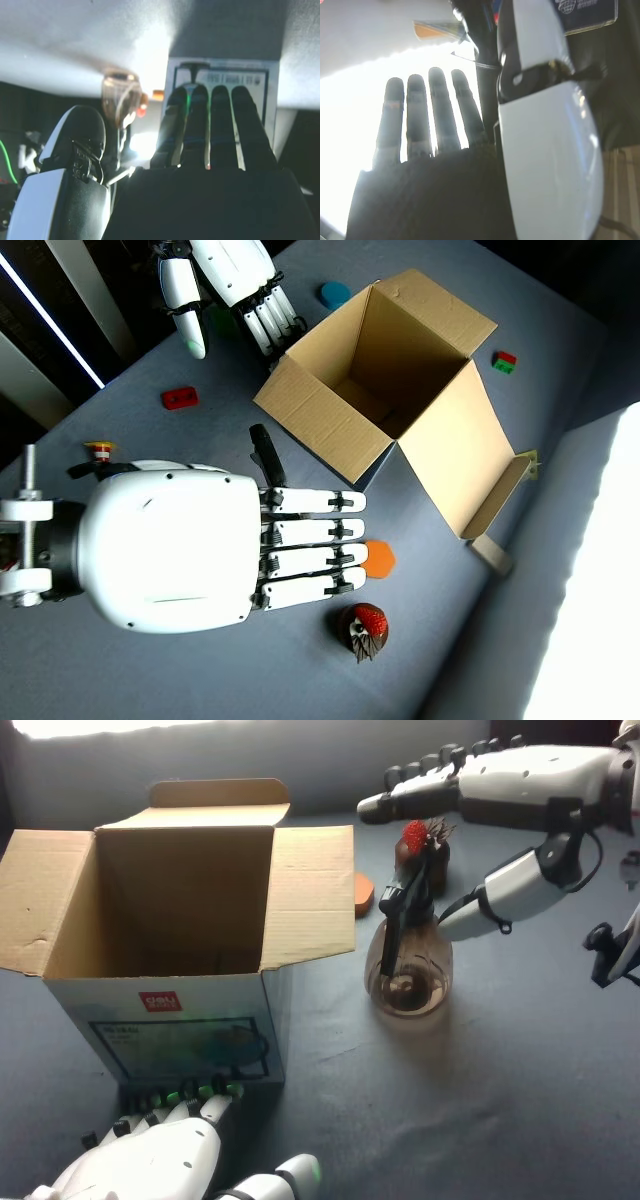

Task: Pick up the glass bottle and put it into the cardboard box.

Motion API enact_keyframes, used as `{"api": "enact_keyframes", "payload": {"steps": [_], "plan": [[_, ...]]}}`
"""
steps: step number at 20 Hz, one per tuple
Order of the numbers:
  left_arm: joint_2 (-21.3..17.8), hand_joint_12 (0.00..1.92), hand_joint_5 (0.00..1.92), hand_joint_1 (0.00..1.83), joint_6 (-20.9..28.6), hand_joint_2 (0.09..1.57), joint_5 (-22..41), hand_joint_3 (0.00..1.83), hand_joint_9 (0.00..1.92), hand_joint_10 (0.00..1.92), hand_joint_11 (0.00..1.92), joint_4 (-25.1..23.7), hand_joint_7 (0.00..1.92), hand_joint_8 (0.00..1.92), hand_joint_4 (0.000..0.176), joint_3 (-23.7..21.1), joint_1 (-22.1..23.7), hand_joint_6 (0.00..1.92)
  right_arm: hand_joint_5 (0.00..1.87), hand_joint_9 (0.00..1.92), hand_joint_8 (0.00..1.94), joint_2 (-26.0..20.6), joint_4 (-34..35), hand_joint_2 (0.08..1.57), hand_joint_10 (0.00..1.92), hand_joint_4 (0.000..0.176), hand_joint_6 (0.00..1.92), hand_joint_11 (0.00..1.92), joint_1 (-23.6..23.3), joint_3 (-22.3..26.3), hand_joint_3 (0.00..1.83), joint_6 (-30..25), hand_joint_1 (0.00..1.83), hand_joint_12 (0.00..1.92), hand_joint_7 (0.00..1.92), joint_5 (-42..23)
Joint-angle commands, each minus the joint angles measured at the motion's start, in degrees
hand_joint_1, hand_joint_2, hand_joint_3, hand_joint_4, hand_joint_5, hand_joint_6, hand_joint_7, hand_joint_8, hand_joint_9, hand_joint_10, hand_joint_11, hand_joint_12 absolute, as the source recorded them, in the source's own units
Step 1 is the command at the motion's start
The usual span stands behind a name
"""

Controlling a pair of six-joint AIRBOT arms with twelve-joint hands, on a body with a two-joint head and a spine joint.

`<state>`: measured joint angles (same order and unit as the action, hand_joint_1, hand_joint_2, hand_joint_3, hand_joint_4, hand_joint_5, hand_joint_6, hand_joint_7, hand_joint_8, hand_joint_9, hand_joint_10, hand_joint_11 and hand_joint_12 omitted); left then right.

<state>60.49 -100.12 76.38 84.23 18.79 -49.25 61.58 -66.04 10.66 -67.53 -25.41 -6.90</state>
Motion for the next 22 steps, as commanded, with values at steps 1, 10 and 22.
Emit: {"api": "enact_keyframes", "payload": {"steps": [1, 10, 22], "plan": [[0.1, 0.01, 0.09, 0.04, 0.4, 1.25, 2.1, 0.00, 0.03, 0.00, 0.00, -6.0, 0.06, 0.00, 0.009, 0.5, 0.0, 0.00, 0.20, 0.13, 0.00, 0.1, 0.9, 0.97, 0.00, 0.000, 0.00, 0.00, -0.3, -0.4, 0.00, 0.1, 1.09, 0.29, 0.21, -2.1], [-1.2, 0.01, 0.09, 0.03, -0.1, 1.25, 1.9, 0.00, 0.03, 0.00, 0.00, -8.4, 0.05, 0.00, 0.008, 0.6, -0.6, 0.00, 0.20, 0.13, 0.00, 2.7, 0.8, 0.97, 0.00, 0.000, 0.01, 0.00, 1.0, -2.4, 0.00, 0.2, 1.08, 0.30, 0.21, -1.5], [-3.8, 0.00, 0.09, 0.02, 0.4, 1.26, -0.2, 0.00, 0.03, 0.00, 0.00, -8.7, 0.05, 0.00, 0.006, -0.6, -1.4, 0.00, 0.19, 0.11, 0.00, 4.2, 0.8, 0.99, 0.00, 0.000, 0.00, 0.00, 1.9, -3.8, 0.01, 1.1, 1.04, 0.15, 0.19, -1.4]]}}
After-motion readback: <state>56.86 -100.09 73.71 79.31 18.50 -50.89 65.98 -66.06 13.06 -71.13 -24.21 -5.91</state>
